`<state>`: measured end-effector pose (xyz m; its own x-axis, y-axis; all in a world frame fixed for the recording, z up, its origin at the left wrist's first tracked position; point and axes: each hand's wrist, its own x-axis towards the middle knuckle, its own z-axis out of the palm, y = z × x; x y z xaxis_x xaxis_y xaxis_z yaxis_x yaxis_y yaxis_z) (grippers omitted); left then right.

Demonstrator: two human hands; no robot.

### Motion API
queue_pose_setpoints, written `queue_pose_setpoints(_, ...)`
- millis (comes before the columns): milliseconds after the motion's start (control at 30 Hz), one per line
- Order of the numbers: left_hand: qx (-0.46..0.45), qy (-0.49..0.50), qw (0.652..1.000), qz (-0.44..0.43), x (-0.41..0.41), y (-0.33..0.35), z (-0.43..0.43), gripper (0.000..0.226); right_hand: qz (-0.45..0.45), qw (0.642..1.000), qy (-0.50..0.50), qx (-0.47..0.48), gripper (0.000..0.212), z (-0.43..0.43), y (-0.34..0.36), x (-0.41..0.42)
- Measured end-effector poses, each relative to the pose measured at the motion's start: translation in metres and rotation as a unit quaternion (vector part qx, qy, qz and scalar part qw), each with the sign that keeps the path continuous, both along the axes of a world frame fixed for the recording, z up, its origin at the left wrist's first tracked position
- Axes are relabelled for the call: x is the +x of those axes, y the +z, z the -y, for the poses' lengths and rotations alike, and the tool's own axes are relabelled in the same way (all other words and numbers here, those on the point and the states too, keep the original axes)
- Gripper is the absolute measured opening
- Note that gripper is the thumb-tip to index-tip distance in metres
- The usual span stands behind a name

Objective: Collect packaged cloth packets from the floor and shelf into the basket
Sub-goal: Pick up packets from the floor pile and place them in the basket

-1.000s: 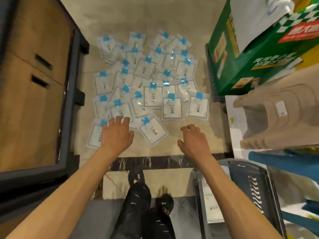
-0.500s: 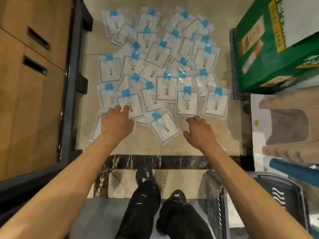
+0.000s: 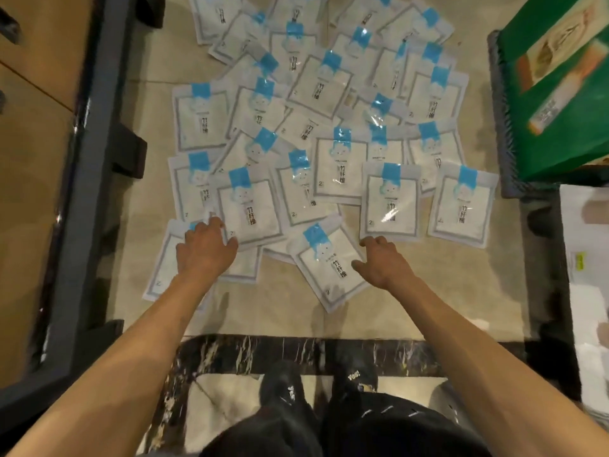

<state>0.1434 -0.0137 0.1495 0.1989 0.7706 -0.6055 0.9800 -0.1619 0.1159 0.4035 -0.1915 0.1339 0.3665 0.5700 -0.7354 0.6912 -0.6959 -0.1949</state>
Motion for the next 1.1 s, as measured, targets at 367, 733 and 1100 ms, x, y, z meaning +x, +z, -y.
queue_pose_setpoints(367, -0.024, 0.228, 0.968, 0.103, 0.008, -0.208, -0.046, 0.067, 0.038, 0.998, -0.054, 0.023, 0.06, -0.012, -0.191, 0.009)
queue_pose_setpoints(733, 0.043, 0.381, 0.915, 0.121, 0.026, -0.254, -0.069, 0.102, 0.078, 0.98, -0.178, 0.031, 0.093, -0.012, -0.243, 0.005)
queue_pose_setpoints(1100, -0.01, 0.512, 0.808, 0.292, 0.019, -0.248, -0.066, 0.051, -0.121, 0.92, -0.357, 0.107, 0.046, 0.004, -0.246, 0.019)
